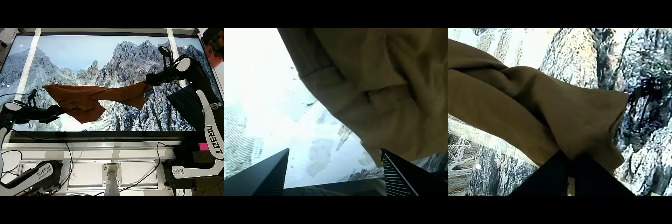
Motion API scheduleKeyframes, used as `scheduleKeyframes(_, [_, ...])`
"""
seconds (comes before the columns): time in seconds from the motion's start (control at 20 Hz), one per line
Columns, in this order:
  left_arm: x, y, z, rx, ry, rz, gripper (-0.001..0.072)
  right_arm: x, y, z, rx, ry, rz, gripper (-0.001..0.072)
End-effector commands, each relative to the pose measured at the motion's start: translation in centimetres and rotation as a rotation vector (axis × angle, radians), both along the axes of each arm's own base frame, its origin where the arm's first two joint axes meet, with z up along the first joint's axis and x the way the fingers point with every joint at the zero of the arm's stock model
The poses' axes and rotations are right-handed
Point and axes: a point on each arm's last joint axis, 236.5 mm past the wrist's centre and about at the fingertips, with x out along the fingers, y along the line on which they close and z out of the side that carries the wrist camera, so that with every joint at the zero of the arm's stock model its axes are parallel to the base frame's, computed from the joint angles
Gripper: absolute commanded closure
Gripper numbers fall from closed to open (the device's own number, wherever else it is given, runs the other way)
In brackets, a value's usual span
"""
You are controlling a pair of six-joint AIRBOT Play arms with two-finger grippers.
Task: Fold the clothes and pants, and hang the long-sleeved shirts on hangers.
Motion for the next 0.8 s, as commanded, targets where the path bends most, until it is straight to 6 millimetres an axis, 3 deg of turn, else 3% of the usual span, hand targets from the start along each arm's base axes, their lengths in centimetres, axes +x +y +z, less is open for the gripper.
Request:
scheduleKeyframes(0.0, [0.1,-0.4,-0.9,-0.009,0.010,0.025,0.0073,0.0,0.0,0.0,0.000,0.000,-0.001,0.0696])
scheduleKeyframes(0.05, [0.4,0.0,-1.2,0.003,0.003,0.037,0.0089,0.0,0.0,0.0,0.000,0.000,-0.001,0.0696])
scheduleKeyframes(0.1, [0.8,0.4,-1.5,0.017,-0.006,0.053,0.0177,0.0,0.0,0.0,0.000,0.000,-0.001,0.0696])
scheduleKeyframes(0.25, [2.2,1.6,-1.7,0.055,-0.048,0.101,0.0215,0.0,0.0,0.0,0.000,0.001,0.000,0.0696])
scheduleKeyframes(0.35, [2.9,2.3,-1.7,0.080,-0.072,0.124,0.0309,0.0,0.0,0.0,0.000,0.001,0.000,0.0696])
scheduleKeyframes(0.6, [3.3,2.8,-1.8,0.096,-0.086,0.140,0.0309,0.0,0.0,0.0,0.000,0.000,0.000,0.0696])
scheduleKeyframes(0.75, [3.0,2.7,-2.9,0.086,-0.053,0.138,0.0309,0.0,0.0,0.0,0.001,0.001,0.000,0.0696])
